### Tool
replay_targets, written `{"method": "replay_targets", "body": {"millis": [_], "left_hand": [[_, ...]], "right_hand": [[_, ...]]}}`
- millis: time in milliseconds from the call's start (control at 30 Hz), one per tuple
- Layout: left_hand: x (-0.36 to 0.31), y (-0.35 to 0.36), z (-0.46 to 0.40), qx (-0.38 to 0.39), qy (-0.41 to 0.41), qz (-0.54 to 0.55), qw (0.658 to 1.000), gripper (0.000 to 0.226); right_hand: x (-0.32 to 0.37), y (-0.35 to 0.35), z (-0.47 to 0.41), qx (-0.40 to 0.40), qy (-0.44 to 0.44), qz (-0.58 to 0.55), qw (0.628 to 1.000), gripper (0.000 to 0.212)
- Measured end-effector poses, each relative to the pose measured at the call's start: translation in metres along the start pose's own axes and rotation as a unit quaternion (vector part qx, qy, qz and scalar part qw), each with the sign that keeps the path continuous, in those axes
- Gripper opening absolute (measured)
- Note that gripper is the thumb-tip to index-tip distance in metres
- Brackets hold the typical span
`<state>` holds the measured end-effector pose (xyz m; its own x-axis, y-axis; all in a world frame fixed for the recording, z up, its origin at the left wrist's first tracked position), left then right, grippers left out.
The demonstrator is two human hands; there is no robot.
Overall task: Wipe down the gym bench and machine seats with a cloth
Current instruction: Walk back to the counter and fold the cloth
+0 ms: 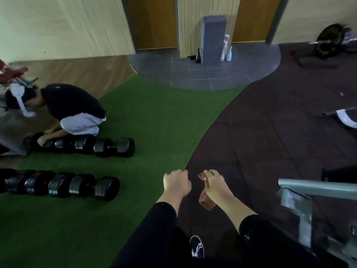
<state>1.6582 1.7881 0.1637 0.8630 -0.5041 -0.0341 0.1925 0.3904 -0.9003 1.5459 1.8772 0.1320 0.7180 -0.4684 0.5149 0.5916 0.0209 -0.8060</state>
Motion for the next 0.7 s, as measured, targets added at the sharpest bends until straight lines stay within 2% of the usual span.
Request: {"method": "replay_targets", "body": {"millis": [400,700], "left_hand": [[-0.012,-0.112,-0.251,0.002,0.048,-0.023,0.999,0.042],[-0.03,-0.202,-0.421,0.015,0.088,-0.063,0.994,0.04]], "right_hand": [[0.009,-0.081,-0.255,-0.014,-0.002,-0.013,1.0,0.039],[-0.002,-0.152,-0.416,-0.035,0.051,-0.04,0.997,0.043]]}}
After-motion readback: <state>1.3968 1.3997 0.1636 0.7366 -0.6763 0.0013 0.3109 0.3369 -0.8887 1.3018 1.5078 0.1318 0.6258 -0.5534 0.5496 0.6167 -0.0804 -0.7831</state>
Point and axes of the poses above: each hand's wrist, its own z-axis away from the middle knuckle, its own y-axis out of the palm, x = y × z, the point moved 1 cm from there along -z, towards the middle knuckle, and after that the axes turned 8 degrees about -y, right-handed, at the moved point
